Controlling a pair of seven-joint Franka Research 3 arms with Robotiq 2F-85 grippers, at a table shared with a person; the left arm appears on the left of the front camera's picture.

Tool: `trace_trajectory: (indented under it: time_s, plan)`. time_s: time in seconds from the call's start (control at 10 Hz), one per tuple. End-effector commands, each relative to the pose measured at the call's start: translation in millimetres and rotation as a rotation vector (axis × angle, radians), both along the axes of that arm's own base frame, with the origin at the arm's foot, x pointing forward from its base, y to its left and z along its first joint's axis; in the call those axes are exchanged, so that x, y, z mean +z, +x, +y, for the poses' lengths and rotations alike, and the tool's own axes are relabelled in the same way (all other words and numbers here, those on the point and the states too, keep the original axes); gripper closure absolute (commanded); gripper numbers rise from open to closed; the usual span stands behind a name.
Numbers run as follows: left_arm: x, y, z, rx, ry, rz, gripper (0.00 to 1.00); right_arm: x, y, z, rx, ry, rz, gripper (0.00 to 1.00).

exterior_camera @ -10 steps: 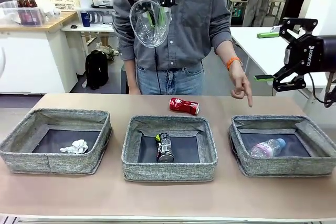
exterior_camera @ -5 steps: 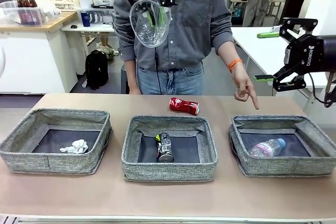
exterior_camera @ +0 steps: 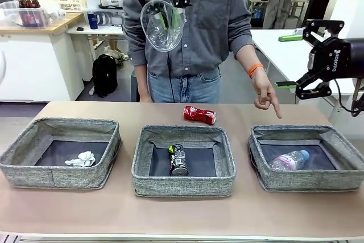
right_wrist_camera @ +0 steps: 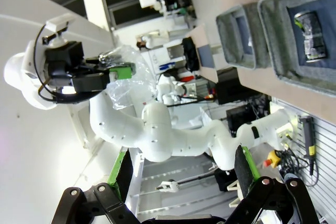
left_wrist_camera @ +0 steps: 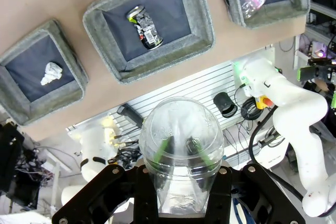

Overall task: Sort the waste into the appropriate baskets.
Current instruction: Place the picked waste into the Fabric basket indicated by the person.

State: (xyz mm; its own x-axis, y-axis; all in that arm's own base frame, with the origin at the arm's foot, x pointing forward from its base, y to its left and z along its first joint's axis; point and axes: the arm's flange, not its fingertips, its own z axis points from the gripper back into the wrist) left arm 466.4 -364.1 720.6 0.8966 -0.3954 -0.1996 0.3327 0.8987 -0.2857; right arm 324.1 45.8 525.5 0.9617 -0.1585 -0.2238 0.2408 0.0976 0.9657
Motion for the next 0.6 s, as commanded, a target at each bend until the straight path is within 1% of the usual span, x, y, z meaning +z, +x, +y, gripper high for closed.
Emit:
trace_trajectory:
  time_s: [0.0,0.1,0.3,0.4,0.5]
  plan:
    - [4.8,-21.3,-25.9,-0.03,-0.075,0.006,0.84,0.2,-8.7,-35.9,-0.005,-0.045,-0.022,0.0]
    - [1.4,-38.7,-41.3,-0.027,-0.057,-0.005,0.84,-1.2,-17.5,-70.4,-0.054,-0.08,-0.042,0.0]
    - [-7.0,-72.1,-77.7,-0.064,-0.181,-0.039,0.84,-0.4,-44.6,-140.9,-0.192,-0.172,-0.072,0.0]
    - [-13.9,-89.1,-102.4,-0.053,-0.18,-0.074,0.84,-1.6,-57.7,-175.2,-0.269,-0.136,-0.076,0.0]
    - [-18.6,-103.2,-123.8,-0.063,-0.19,-0.118,0.84,-5.5,-69.2,-198.7,-0.371,-0.121,-0.069,0.0]
